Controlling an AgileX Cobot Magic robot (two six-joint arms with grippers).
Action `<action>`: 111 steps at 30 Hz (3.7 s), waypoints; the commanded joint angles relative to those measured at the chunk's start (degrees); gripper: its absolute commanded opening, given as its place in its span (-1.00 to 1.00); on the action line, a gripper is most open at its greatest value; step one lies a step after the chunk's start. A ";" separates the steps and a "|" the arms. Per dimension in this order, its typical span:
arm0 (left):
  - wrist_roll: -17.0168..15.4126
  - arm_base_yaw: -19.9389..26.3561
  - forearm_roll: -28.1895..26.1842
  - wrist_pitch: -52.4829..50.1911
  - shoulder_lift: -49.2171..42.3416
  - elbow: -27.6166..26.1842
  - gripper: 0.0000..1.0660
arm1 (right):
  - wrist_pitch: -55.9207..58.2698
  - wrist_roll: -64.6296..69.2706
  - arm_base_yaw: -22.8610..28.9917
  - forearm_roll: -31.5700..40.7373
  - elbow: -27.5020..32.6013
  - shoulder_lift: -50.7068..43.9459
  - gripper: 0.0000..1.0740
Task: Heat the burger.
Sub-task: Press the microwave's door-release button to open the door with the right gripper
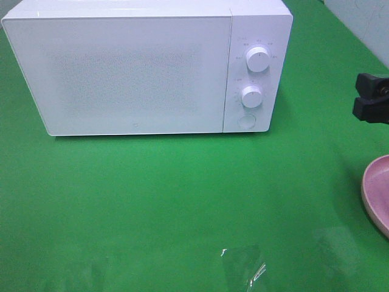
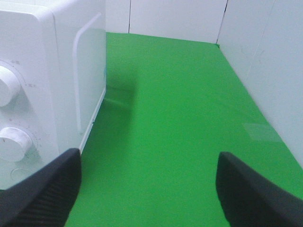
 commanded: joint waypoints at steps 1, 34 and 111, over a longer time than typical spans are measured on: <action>-0.46 0.17 -0.52 0.17 -1.32 0.11 0.74 | -4.76 -4.41 3.95 5.96 0.06 1.32 0.40; -0.46 0.17 -0.52 0.17 -1.32 0.11 0.74 | -22.12 -9.05 32.26 34.03 -12.20 26.41 0.39; -0.46 0.17 -0.52 0.17 -1.32 0.11 0.74 | -10.94 94.88 25.32 15.36 -15.99 40.79 -1.00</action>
